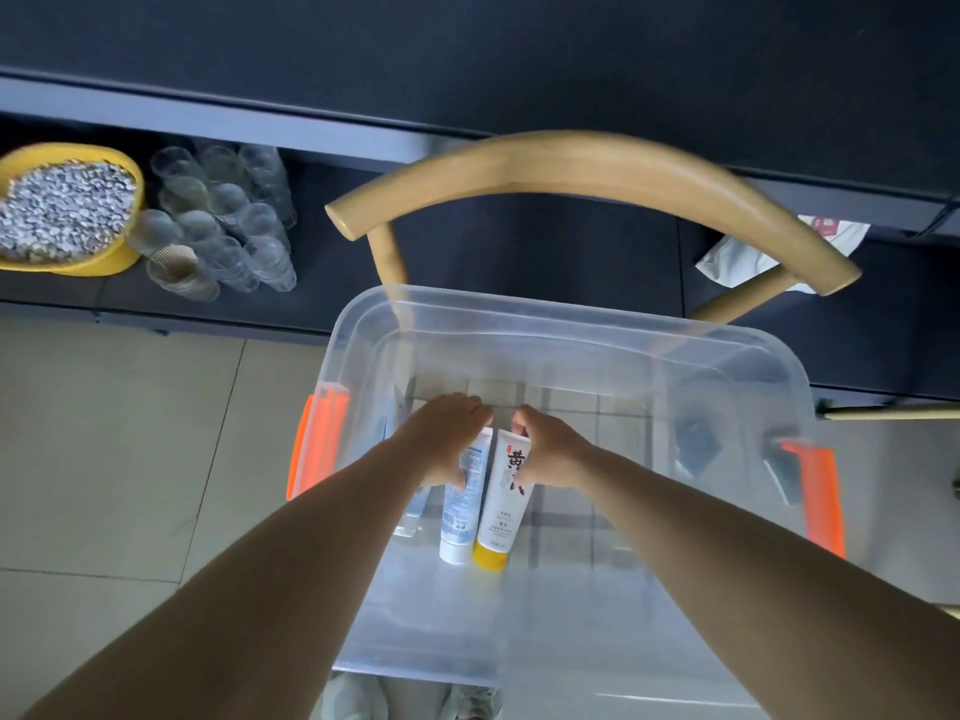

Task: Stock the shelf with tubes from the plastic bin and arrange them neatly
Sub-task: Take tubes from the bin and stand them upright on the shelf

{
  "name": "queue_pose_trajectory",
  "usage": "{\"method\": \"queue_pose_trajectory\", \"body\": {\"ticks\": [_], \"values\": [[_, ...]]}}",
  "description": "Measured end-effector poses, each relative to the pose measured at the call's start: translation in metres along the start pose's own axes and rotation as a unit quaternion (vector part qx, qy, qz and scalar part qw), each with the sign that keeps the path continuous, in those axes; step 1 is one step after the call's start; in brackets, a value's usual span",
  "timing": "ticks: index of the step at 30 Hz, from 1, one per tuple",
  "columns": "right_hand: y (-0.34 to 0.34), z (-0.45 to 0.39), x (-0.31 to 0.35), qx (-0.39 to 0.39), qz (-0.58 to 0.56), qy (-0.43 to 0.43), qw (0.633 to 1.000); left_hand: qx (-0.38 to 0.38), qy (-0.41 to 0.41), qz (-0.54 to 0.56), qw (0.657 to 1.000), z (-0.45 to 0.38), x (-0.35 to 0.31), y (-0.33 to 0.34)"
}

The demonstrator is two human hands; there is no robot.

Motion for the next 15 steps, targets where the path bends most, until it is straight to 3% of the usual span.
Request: {"method": "queue_pose_trajectory", "body": {"ticks": [8,15], "values": [[0.0,0.043,-0.017,-0.017,-0.065,-0.004,0.998,0.081,-0.019,0.086,0.993,0.033,-0.004,-0.004],[0.009,0.085,-0.009,-0.075,-0.067,-0.01,0.995,0.028,-0.02,0.143,0.989,0.072,-0.019,-0.012]]}}
Point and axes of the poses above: each hand's wrist, its own z-axis away from the middle knuckle, its own y-axis out of the palm, x = y × z, the point moved 2 cm from there along -z, towards the middle knuckle, and after that the axes turned 13 degrees about x, right-handed, at the moved point
